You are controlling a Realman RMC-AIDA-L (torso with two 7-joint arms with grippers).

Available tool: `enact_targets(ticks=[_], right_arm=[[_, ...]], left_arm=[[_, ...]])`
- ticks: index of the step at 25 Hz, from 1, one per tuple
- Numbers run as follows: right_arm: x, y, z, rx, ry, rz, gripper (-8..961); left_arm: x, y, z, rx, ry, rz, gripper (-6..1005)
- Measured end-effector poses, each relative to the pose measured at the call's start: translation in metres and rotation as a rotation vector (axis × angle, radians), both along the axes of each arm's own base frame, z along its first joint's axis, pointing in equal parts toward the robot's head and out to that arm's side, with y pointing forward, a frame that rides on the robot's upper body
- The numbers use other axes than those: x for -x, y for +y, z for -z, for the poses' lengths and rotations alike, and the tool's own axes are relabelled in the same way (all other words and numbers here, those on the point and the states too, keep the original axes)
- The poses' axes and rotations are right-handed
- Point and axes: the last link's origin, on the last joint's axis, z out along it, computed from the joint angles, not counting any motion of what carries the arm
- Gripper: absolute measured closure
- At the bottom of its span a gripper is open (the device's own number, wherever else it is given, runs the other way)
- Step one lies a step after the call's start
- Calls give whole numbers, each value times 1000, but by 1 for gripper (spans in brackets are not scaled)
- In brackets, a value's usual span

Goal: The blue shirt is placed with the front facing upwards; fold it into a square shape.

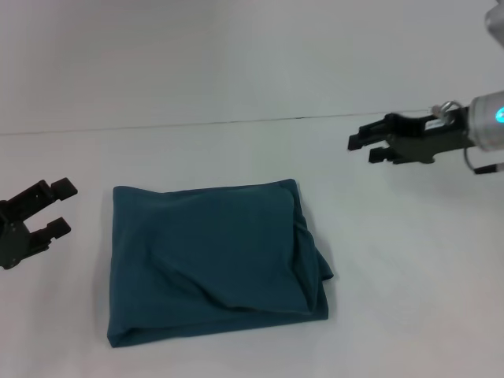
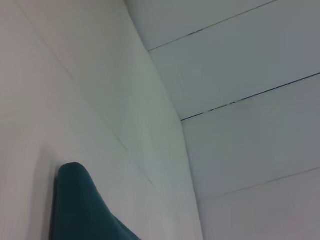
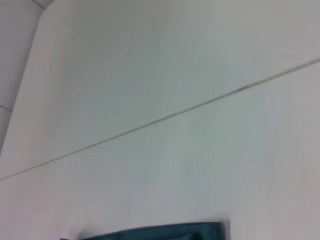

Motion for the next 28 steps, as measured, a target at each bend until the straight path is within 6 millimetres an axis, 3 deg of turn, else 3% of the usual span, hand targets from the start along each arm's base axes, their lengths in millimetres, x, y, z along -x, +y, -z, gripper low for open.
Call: enact_targets(ticks=[5,12,21,28], right_arm=[[8,-9,0,87,15,-34,430],[14,-27,30,257,-59,-69,427],[22,-26,78,194,-107,-110,431],[35,-19,90,153,-96,-123,434]], left_arm=[[0,1,-1,-5,-2,0,47],[-1,3,-3,-12,-7,-1,48],[-3,3,1,-7,-15,1,48],[-3,4,2,-5,-17,3,48]])
